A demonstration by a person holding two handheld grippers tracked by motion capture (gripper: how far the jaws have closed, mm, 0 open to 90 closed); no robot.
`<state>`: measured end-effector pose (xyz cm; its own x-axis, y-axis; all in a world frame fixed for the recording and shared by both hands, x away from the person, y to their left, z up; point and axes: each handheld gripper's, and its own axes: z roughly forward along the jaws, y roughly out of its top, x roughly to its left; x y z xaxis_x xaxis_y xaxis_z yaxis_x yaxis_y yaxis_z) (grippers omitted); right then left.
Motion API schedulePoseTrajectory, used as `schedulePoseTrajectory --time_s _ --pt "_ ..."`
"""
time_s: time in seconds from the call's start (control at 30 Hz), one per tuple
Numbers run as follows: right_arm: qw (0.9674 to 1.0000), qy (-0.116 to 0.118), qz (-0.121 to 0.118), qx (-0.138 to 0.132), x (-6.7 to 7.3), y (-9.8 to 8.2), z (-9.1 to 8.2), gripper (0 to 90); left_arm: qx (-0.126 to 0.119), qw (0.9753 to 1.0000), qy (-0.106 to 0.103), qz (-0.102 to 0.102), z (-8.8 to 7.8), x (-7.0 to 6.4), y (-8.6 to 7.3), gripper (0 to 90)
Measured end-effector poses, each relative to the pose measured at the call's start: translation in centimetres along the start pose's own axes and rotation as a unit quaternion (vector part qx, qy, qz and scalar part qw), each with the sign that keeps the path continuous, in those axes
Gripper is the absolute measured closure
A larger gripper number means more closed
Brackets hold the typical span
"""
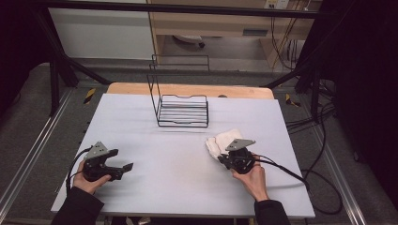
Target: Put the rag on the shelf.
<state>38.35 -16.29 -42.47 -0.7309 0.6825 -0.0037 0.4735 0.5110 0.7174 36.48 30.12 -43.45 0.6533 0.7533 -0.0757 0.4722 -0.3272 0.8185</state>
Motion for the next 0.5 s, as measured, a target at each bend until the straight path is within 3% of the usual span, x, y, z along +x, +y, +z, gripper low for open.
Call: schedulePoseTrajectory --time_s 0.27,0.5 --pt "0.9990 0.043 -0.012 0.006 1.7 -1.2 -0.6 83.6 0.009 1.0000 -0.001 0.002 0.1 -0.2 0.1 11.4" --pt "0.9983 0.054 -0.016 0.011 2.3 -2.2 -0.7 82.9 0.014 0.9999 -0.002 0.005 0.3 -0.5 0.2 10.1"
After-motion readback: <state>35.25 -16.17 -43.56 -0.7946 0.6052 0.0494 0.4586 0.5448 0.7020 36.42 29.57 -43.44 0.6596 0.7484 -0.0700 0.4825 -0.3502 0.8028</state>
